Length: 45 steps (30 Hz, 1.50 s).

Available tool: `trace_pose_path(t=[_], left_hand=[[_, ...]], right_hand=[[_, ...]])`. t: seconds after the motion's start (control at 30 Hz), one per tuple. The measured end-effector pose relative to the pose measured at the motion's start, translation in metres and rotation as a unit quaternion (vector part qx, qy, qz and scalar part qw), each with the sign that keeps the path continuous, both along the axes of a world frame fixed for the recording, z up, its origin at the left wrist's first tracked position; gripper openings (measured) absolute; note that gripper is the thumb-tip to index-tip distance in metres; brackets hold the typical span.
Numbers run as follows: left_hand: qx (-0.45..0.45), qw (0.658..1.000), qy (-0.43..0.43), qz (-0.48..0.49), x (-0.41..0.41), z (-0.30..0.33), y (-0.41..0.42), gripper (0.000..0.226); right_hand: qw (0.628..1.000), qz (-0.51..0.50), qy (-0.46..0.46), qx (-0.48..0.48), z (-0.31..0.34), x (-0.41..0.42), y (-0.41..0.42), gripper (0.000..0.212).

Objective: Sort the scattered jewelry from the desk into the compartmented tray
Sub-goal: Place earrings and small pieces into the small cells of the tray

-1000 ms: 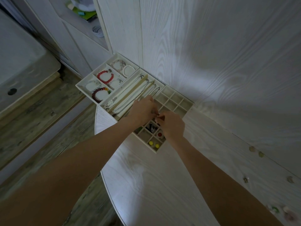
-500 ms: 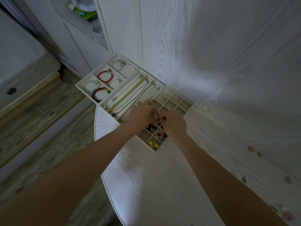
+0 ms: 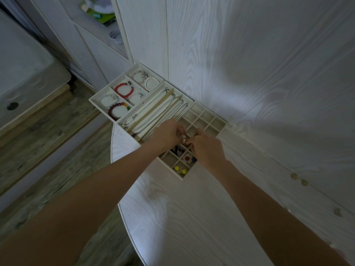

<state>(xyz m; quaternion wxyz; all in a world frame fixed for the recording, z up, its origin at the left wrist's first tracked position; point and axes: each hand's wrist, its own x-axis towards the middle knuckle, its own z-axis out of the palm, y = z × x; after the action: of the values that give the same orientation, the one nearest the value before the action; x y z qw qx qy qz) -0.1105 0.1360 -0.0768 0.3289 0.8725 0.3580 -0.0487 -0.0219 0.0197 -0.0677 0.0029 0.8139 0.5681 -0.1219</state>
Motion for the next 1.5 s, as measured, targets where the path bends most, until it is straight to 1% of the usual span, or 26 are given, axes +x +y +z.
trace_pose_path(t=[0.13,0.23,0.33,0.43,0.57,0.67,0.73,0.83,0.9,1.13,1.3,1.4,1.5], left_hand=[[0.007,0.999,-0.035,0.001,-0.0014,-0.0012,-0.0049,0.021],[0.014,0.999,-0.042,-0.011,-0.0023,-0.0012,-0.004,0.021],[0.002,0.999,-0.037,-0.019,-0.0035,-0.0008,-0.0017,0.02],[0.015,1.0,-0.012,-0.013,-0.0036,-0.0005,-0.0009,0.02],[0.021,0.999,0.011,-0.033,-0.0024,0.0017,0.0011,0.023],[0.022,0.999,0.015,-0.036,0.0004,0.0018,0.0014,0.027],[0.027,0.999,0.018,-0.036,0.0016,0.0023,0.0007,0.024],[0.021,0.999,0.015,-0.03,0.0018,0.0013,0.0012,0.017],[0.006,1.0,0.016,-0.024,0.0022,0.0008,0.0017,0.014],[-0.007,1.0,0.014,-0.015,0.0018,0.0004,0.002,0.022],[-0.03,0.999,-0.008,-0.014,0.0001,-0.0022,0.0026,0.021],[-0.017,1.0,-0.011,0.011,0.0008,-0.0027,0.0017,0.012],[0.015,1.0,0.0,0.024,0.0016,-0.0019,-0.0003,0.015]], right_hand=[[1.0,-0.006,0.012,0.001,0.0,0.0003,-0.0004,0.026],[0.999,-0.021,0.024,0.002,-0.0018,0.0023,-0.0005,0.025],[0.999,-0.029,0.039,0.0,-0.0023,0.0028,-0.0005,0.025],[0.998,-0.038,0.052,0.002,-0.0013,0.0025,-0.0019,0.025],[0.993,-0.073,0.091,0.003,-0.0004,0.0034,-0.0014,0.027],[0.991,-0.089,0.102,-0.001,-0.0022,0.0036,0.001,0.026],[0.987,-0.109,0.117,0.003,-0.004,0.0048,0.0021,0.025],[0.989,-0.104,0.108,0.002,-0.0034,0.0056,0.0008,0.027],[0.993,-0.083,0.083,-0.008,-0.0014,0.0055,-0.0004,0.031],[0.995,-0.071,0.074,-0.015,-0.0008,0.006,-0.0018,0.034],[0.994,-0.075,0.082,-0.015,-0.0014,0.0055,-0.0011,0.031],[0.991,-0.088,0.098,-0.01,-0.0025,0.0053,0.0002,0.029],[0.993,-0.078,0.093,-0.01,-0.0033,0.0049,0.0011,0.029]])
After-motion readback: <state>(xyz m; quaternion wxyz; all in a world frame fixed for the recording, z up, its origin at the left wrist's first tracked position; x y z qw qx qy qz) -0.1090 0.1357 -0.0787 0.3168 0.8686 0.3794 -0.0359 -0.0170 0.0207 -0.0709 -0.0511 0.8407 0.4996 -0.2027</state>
